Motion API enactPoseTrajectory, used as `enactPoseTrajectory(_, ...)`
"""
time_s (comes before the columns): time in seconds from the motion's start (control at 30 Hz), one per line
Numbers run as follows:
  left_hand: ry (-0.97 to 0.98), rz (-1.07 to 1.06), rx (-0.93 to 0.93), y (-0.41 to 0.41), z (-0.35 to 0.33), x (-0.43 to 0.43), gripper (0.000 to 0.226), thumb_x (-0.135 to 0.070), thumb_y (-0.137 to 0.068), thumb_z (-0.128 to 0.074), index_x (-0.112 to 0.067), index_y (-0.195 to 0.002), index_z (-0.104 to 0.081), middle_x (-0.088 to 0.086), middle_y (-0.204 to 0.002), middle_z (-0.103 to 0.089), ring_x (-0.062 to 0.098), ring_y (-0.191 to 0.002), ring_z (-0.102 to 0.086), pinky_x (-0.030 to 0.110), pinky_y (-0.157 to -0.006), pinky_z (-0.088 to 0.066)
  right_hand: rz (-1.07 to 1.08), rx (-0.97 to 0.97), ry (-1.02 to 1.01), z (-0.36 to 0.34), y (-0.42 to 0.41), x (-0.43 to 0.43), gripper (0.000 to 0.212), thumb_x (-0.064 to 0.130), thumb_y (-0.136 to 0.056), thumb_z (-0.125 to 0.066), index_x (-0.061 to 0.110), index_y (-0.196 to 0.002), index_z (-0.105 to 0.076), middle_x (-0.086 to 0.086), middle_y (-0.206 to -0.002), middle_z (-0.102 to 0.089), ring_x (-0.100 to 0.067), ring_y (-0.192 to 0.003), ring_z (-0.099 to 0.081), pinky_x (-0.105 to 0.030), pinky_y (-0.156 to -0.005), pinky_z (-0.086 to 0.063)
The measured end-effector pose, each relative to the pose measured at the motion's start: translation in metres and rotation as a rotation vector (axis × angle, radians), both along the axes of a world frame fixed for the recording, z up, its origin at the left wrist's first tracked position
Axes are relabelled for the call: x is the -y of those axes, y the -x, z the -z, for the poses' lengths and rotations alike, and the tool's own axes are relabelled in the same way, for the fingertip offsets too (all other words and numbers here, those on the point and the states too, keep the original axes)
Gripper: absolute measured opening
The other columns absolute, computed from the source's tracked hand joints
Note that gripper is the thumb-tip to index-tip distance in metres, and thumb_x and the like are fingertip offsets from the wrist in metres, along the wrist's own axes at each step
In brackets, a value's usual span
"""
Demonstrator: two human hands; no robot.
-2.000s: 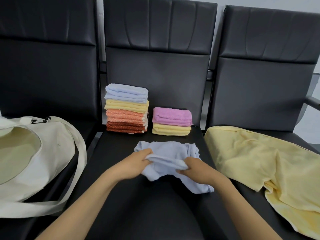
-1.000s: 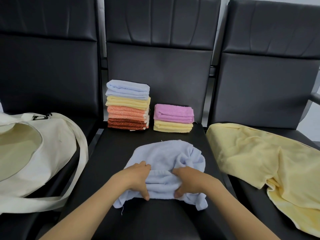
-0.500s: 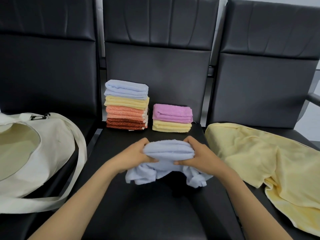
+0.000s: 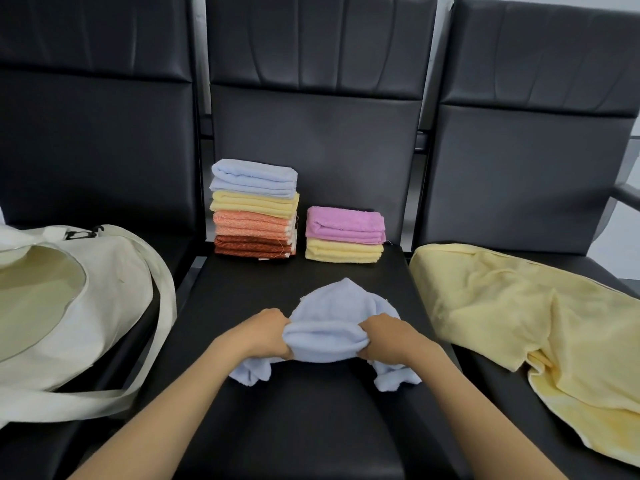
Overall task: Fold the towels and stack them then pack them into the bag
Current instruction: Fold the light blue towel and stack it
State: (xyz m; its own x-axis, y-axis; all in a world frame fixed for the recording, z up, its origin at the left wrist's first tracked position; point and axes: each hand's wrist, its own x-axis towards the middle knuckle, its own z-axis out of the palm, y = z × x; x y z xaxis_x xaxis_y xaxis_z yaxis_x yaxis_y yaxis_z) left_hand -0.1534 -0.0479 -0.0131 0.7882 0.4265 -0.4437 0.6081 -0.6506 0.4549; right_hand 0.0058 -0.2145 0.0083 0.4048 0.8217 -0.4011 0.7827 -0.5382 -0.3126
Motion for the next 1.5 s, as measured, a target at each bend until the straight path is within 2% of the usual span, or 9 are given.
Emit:
enactPoseTrajectory(0.07,0.046,-0.016,0.043,0.002,0.001,0.001,0.031,-0.017,-0.069,-0.060,-0.015,-0.056,-0.032,-0.003,-0.060,-0.034,0.013,-0.054,-0.030,0.026,-0.049,-0.025,0.002,-0.002,-0.001,0.004,0.000,0.002,0.015,0.018,-0.090,-0.054,0.021,-0.077,-0.050,-0.003,-0.083,-0.051,-0.021,-0.081,-0.056,-0.029,-0.074,-0.042)
enactPoseTrajectory(0.17,0.051,0.005,0.177,0.005,-0.006,0.005,0.022,-0.020,-0.070,-0.062,-0.016,-0.061,-0.042,-0.002,-0.075,-0.046,0.012,-0.063,-0.042,0.027,-0.056,-0.034,0.044,-0.063,-0.213,-0.007,-0.002,0.015,0.020,0.021,-0.089,-0.048,0.021,-0.107,-0.059,-0.001,-0.075,-0.057,-0.014,-0.064,-0.052,-0.022,-0.056,-0.044)
enactPoseTrajectory(0.5,0.491,-0.170,0.590,0.014,-0.099,0.019,0.023,-0.022,-0.085,-0.071,-0.018,-0.106,-0.064,0.005,-0.100,-0.071,0.016,-0.090,-0.066,0.029,-0.077,-0.052,0.083,-0.159,-0.406,-0.101,-0.010,0.034,0.018,0.029,-0.081,-0.070,0.025,-0.096,-0.060,0.007,-0.096,-0.065,-0.014,-0.090,-0.061,-0.029,-0.078,-0.048)
enactPoseTrajectory(0.67,0.427,0.021,0.442,0.023,-0.151,0.009,0.048,-0.026,-0.069,-0.085,-0.021,-0.114,-0.067,0.002,-0.112,-0.070,0.018,-0.106,-0.065,0.033,-0.094,-0.052,-0.049,-0.220,-0.285,-0.160,-0.009,0.045,0.039,0.031,-0.069,-0.084,0.033,-0.103,-0.064,0.012,-0.100,-0.071,-0.007,-0.094,-0.067,-0.024,-0.083,-0.053)
enactPoseTrajectory(0.8,-0.025,0.045,0.171,0.014,-0.168,-0.005,0.063,-0.056,-0.053,-0.086,-0.016,-0.097,-0.065,0.010,-0.092,-0.069,0.027,-0.083,-0.067,0.034,-0.076,-0.053,-0.104,0.144,-0.110,-0.180,-0.001,0.042,0.025,0.034,-0.068,-0.077,0.030,-0.086,-0.061,0.008,-0.080,-0.067,-0.015,-0.077,-0.063,-0.026,-0.070,-0.050)
enactPoseTrajectory(0.9,-0.245,0.055,0.187,0.010,-0.173,0.000,0.030,-0.036,-0.072,-0.072,-0.015,-0.070,-0.051,0.002,-0.063,-0.051,0.018,-0.060,-0.049,0.031,-0.060,-0.039,-0.105,0.371,-0.081,-0.177,0.002,0.033,0.010,0.023,-0.078,-0.061,0.019,-0.086,-0.057,0.002,-0.075,-0.058,-0.020,-0.070,-0.055,-0.030,-0.062,-0.044)
enactPoseTrajectory(1.07,0.142,0.100,0.406,0.031,-0.161,0.020,0.011,-0.013,-0.088,-0.057,-0.003,-0.093,-0.058,-0.009,-0.046,-0.053,0.005,-0.041,-0.050,0.021,-0.041,-0.041,-0.080,0.421,-0.081,-0.145,-0.011,0.026,0.014,0.013,-0.083,-0.044,0.017,-0.092,-0.053,-0.001,-0.084,-0.059,-0.025,-0.079,-0.053,-0.036,-0.069,-0.046)
enactPoseTrajectory(1.17,0.227,0.101,0.500,0.034,-0.119,0.029,0.027,-0.020,-0.086,-0.070,-0.016,-0.112,-0.063,-0.010,-0.084,-0.073,0.003,-0.078,-0.068,0.020,-0.067,-0.056,-0.121,0.321,-0.005,-0.116,-0.009,0.029,0.032,0.004,-0.082,-0.042,0.019,-0.108,-0.054,-0.001,-0.089,-0.058,-0.020,-0.074,-0.052,-0.028,-0.062,-0.042)
enactPoseTrajectory(1.5,-0.090,0.187,-0.039,0.037,-0.023,0.018,0.058,-0.055,-0.057,-0.077,-0.026,-0.105,-0.062,-0.007,-0.099,-0.066,0.012,-0.089,-0.063,0.033,-0.082,-0.055,-0.197,0.089,0.203,-0.025,0.001,0.053,0.039,0.027,-0.068,-0.064,0.020,-0.104,-0.052,0.001,-0.075,-0.059,-0.024,-0.070,-0.063,-0.031,-0.060,-0.048)
